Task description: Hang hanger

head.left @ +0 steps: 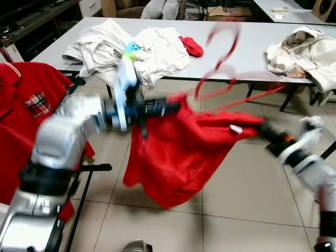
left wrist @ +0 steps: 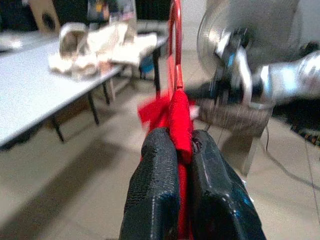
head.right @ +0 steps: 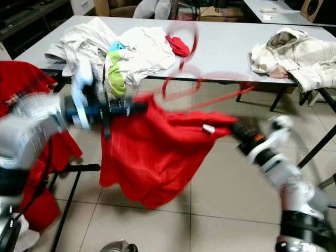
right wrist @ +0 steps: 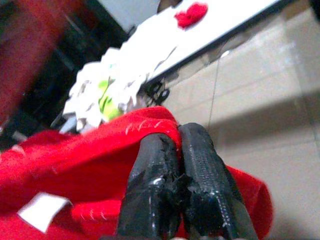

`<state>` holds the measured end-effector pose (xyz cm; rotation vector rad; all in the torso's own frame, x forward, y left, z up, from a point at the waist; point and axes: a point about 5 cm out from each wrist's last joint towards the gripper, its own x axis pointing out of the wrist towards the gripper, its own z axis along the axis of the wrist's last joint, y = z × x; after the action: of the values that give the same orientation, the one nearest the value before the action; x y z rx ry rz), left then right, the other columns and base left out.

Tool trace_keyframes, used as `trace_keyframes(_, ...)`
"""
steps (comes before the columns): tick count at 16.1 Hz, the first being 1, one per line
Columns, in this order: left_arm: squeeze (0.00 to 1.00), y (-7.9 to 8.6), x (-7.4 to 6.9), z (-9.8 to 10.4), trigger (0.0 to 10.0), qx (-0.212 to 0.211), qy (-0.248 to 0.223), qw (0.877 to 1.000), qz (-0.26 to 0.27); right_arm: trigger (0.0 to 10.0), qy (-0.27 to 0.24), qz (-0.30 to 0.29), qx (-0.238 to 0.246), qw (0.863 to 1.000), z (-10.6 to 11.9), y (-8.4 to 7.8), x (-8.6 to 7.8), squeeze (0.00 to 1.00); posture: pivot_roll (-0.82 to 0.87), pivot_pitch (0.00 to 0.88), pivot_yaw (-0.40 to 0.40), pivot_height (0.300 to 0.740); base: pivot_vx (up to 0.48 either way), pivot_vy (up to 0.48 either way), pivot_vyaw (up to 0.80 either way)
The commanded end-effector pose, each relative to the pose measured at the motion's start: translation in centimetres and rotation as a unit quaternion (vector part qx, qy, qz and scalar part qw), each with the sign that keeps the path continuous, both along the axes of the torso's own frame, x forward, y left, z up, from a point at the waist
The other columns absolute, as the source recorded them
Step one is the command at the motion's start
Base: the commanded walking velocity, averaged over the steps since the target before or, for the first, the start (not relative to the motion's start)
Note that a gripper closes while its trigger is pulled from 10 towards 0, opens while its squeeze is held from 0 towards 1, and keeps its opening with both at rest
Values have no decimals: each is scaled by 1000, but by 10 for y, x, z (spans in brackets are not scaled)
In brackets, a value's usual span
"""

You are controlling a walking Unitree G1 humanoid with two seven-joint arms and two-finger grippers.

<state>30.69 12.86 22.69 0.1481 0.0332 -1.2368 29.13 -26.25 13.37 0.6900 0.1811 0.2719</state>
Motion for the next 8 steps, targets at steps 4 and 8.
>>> trace_keyframes(4,0,2,-10,-21,0,70,-20,997,11,0,-31,-37,15,999,29,-22,1,0,-71,0,23,740,0,0,0)
trace_keyframes(8,0,10,-15,-32,0,95,-17,995,5,0,-18,-71,7,997,32,-42,0,0,-76,0,24,740,0,0,0)
